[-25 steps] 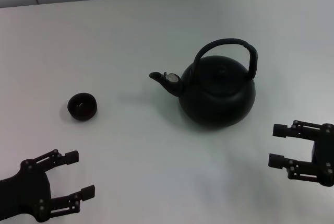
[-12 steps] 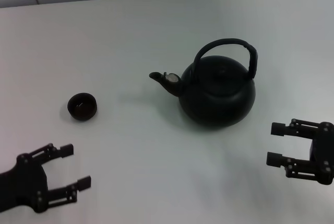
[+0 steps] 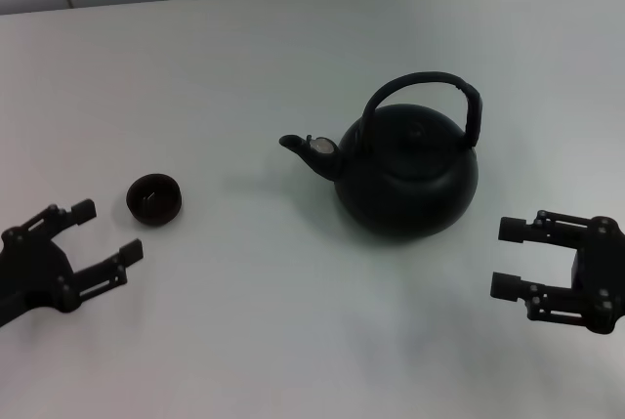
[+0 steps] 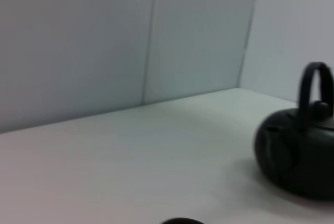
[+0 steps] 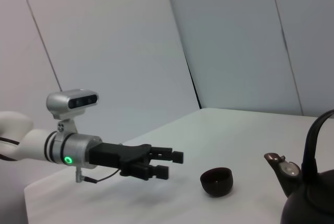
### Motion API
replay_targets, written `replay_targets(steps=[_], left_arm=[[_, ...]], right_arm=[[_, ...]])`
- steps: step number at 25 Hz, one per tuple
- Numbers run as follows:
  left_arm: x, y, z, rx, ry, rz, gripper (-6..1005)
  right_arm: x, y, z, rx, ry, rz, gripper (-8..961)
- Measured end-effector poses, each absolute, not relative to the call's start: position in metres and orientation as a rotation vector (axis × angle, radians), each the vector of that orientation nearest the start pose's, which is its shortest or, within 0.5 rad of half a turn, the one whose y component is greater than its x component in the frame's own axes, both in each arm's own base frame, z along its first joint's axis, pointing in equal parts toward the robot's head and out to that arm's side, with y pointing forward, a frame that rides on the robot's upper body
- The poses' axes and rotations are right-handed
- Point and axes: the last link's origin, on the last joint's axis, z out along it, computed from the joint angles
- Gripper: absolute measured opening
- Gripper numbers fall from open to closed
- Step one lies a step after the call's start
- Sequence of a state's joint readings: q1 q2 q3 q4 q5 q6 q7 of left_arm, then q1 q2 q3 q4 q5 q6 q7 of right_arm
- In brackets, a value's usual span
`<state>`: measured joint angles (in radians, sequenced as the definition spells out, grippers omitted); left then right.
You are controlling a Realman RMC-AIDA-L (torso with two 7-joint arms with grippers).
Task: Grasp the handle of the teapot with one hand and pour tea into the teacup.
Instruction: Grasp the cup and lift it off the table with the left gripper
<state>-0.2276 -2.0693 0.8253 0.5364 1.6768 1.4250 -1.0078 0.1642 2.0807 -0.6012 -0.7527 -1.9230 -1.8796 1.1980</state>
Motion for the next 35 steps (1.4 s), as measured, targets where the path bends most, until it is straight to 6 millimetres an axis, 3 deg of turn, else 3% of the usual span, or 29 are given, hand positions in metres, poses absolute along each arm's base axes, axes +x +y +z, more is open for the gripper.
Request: replay_targets(steps=[12,35], left_arm=[[-0.343,0.277,-0.03,-2.405,-0.639,-0.6,806],[-0.335,0.293,-0.045,-2.445,-0.625,-0.532,773]], right_arm=[[0.321,0.213,0.034,-2.632,0.612,0.894,708],[0.319,0.216,0.033,-2.618,0.623,0.925,708]])
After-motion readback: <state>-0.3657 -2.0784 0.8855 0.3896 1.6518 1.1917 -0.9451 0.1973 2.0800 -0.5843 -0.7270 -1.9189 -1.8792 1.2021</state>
